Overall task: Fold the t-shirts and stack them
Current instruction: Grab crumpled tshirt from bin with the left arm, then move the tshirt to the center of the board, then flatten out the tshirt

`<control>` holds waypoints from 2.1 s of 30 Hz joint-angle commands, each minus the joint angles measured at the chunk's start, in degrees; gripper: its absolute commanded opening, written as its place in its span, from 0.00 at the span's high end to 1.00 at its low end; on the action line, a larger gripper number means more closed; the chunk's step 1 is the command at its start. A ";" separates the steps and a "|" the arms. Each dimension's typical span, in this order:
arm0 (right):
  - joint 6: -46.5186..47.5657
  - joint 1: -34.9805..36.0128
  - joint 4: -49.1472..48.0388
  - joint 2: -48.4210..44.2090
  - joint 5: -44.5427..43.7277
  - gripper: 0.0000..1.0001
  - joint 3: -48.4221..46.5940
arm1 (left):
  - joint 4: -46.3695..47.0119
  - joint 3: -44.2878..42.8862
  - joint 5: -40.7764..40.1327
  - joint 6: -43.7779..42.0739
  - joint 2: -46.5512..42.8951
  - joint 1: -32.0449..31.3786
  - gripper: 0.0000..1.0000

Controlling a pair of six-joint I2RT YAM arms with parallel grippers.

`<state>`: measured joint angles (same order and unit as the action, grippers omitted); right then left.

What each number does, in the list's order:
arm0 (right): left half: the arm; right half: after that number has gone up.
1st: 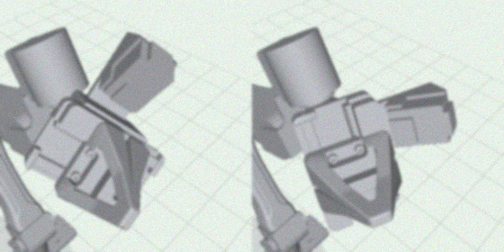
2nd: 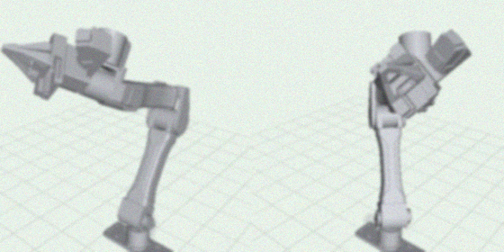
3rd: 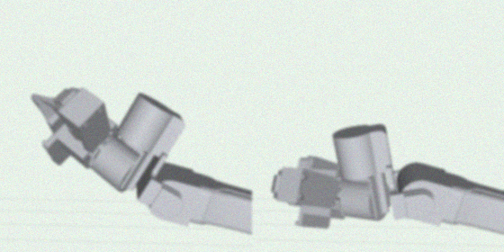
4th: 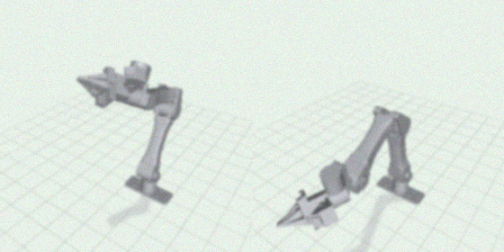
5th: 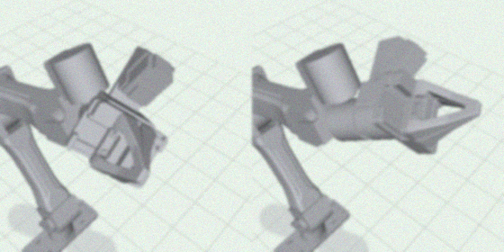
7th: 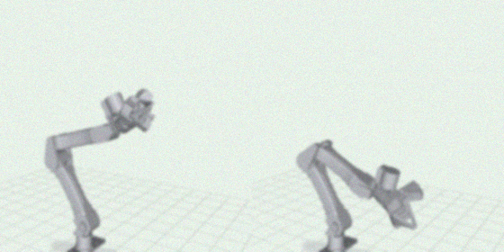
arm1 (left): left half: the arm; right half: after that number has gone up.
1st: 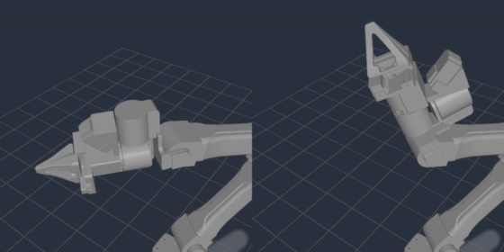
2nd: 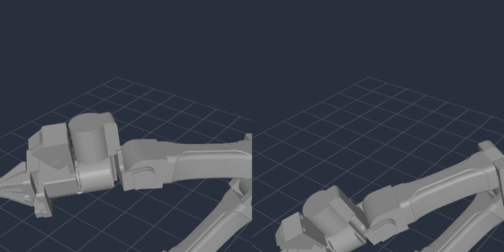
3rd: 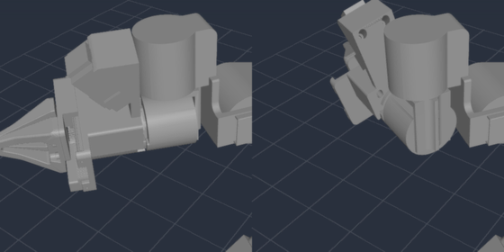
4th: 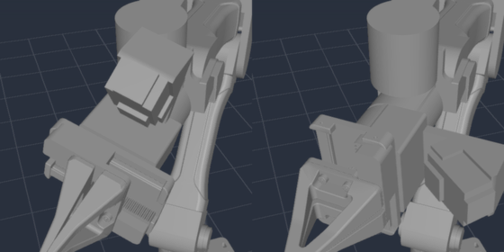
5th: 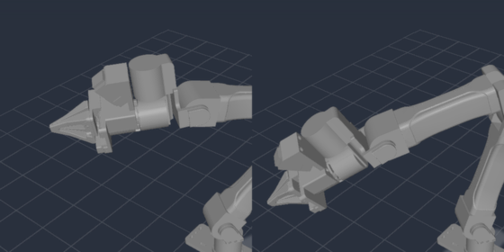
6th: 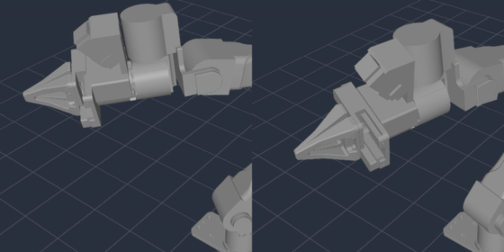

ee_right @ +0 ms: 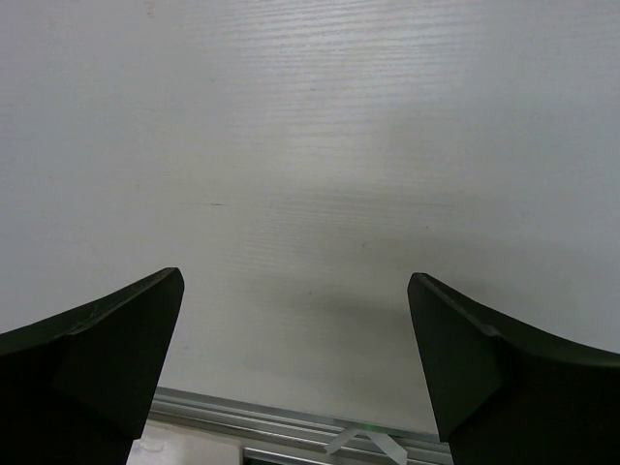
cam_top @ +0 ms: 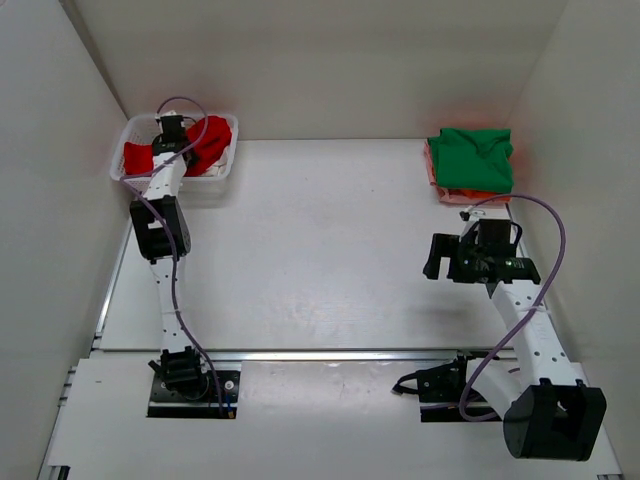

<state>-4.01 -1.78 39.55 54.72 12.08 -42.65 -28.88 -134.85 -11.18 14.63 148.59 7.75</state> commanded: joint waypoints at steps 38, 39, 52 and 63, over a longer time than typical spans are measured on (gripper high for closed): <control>-9.26 15.48 -16.26 -1.04 1.82 0.01 -0.93 | 2.08 42.28 22.77 15.77 -56.77 -16.20 0.60; -9.52 17.49 -16.52 0.98 1.03 0.01 -1.64 | 2.08 45.34 27.48 16.73 -55.36 -15.66 0.51; -12.86 26.29 -24.26 17.86 -1.69 0.01 -7.00 | 2.17 61.54 15.54 6.39 -59.29 -22.68 0.25; -26.83 43.52 -36.38 37.12 -8.64 0.28 -11.22 | 6.38 74.20 -0.06 4.88 -61.51 -21.89 0.25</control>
<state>-25.56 39.27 9.19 88.73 7.60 -50.72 -24.16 -60.90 -4.03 21.91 87.02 -14.20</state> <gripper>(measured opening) 0.732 0.752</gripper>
